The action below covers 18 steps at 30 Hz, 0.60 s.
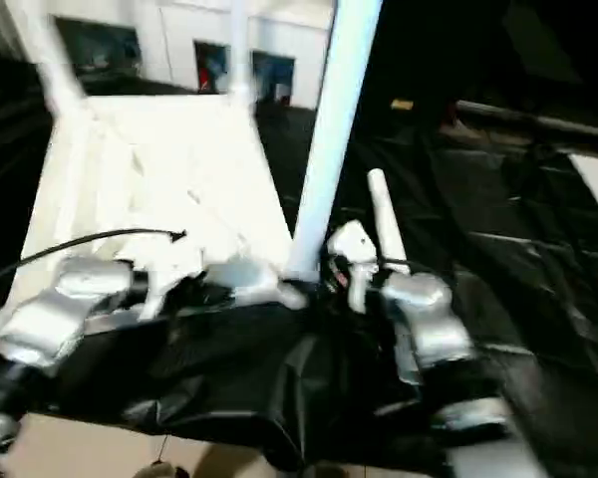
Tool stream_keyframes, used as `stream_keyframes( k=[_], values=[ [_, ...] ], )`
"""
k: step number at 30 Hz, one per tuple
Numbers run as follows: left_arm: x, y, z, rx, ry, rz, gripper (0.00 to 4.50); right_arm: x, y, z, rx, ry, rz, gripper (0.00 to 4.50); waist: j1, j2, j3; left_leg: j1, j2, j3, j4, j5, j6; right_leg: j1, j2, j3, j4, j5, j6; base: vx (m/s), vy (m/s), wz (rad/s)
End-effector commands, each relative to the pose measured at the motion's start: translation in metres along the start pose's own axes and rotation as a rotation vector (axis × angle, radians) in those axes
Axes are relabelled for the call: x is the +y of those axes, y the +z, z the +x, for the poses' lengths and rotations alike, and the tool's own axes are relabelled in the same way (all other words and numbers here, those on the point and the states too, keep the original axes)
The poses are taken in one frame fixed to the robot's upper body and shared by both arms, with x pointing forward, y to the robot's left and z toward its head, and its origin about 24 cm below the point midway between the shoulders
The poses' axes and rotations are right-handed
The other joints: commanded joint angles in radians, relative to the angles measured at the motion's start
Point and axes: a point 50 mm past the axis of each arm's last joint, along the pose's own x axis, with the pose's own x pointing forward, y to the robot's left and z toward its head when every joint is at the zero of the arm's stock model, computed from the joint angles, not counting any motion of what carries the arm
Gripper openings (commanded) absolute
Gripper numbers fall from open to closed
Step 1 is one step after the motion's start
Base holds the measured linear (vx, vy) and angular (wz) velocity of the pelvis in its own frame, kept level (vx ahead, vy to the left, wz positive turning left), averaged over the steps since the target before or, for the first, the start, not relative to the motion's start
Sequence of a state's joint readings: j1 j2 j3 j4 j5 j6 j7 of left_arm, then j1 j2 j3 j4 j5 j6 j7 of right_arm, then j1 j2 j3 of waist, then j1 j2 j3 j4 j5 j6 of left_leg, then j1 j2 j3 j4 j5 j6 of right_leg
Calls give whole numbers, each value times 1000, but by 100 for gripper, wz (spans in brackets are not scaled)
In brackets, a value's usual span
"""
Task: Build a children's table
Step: Rotate leg to tighten
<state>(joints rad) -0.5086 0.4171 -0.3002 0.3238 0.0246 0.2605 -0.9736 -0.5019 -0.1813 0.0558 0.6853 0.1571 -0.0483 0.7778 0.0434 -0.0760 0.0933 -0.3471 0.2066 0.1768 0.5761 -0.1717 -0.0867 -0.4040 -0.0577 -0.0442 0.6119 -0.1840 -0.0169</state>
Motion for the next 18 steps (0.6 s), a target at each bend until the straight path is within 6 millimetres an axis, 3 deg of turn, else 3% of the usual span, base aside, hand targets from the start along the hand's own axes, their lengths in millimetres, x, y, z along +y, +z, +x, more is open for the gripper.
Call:
stream_keyframes(
  k=[1, 3, 5, 9, 10, 12, 14, 16, 18],
  values=[
    [0, -6, 15, 57, 95, -45, 0, 8, -28, 5, 84, -160, 111, 267, -3, 15, -55, 15, 20, -12, -70, -343, -24, 24, -74, 39, -106, -538, -121, 0, 0, 0],
    [1, -3, 21, 63, 131, -58, 0, 11, -31, 10, 82, -221, 142, 267, -9, 12, -52, 11, 18, -13, -72, -351, -24, 23, -70, 38, -108, -546, -112, 0, 0, 0],
    [5, 2, 30, 67, 214, -96, 0, 16, -31, 20, 67, -326, 184, 267, -13, 16, -51, 18, 15, -15, -68, -388, -22, 12, -69, 35, -116, -590, -90, 0, 0, 0],
    [3, 8, 41, 74, 242, -95, 0, 24, -25, 36, 42, -417, 218, 266, -17, 17, -51, 18, 12, -20, -70, -428, -22, 9, -69, 26, -127, -635, -61, -13, 3, 0],
    [2, 10, 43, 68, 227, -79, 0, 27, -19, 42, 25, -404, 199, 266, -18, 20, -56, 10, 15, -24, -75, -416, -20, 19, -72, 24, -124, -591, -65, 0, 0, 0],
    [2, 11, 43, 65, 213, -64, 0, 29, -15, 45, 15, -373, 177, 266, -18, 20, -57, 3, 18, -24, -81, -406, -17, 24, -71, 24, -120, -533, -76, 0, 0, 0],
    [1, 9, 40, 75, 184, -49, 0, 34, -7, 48, -37, -304, 166, 266, -18, 19, -58, 6, 18, -22, -80, -411, -12, 21, -72, 28, -116, -500, -93, 0, 0, 0],
    [1, 6, 35, 81, 167, -33, 0, 35, 1, 47, -95, -240, 171, 322, -16, 20, -61, -1, 20, -19, -81, -373, -5, 28, -73, 33, -107, -424, -117, 0, 0, 0],
    [1, 4, 31, 82, 147, -29, 0, 32, 5, 44, -108, -211, 131, 338, -15, 16, -60, -1, 20, -13, -79, -355, 5, 27, -72, 36, -104, -389, -133, 0, 0, 0]
  ],
)
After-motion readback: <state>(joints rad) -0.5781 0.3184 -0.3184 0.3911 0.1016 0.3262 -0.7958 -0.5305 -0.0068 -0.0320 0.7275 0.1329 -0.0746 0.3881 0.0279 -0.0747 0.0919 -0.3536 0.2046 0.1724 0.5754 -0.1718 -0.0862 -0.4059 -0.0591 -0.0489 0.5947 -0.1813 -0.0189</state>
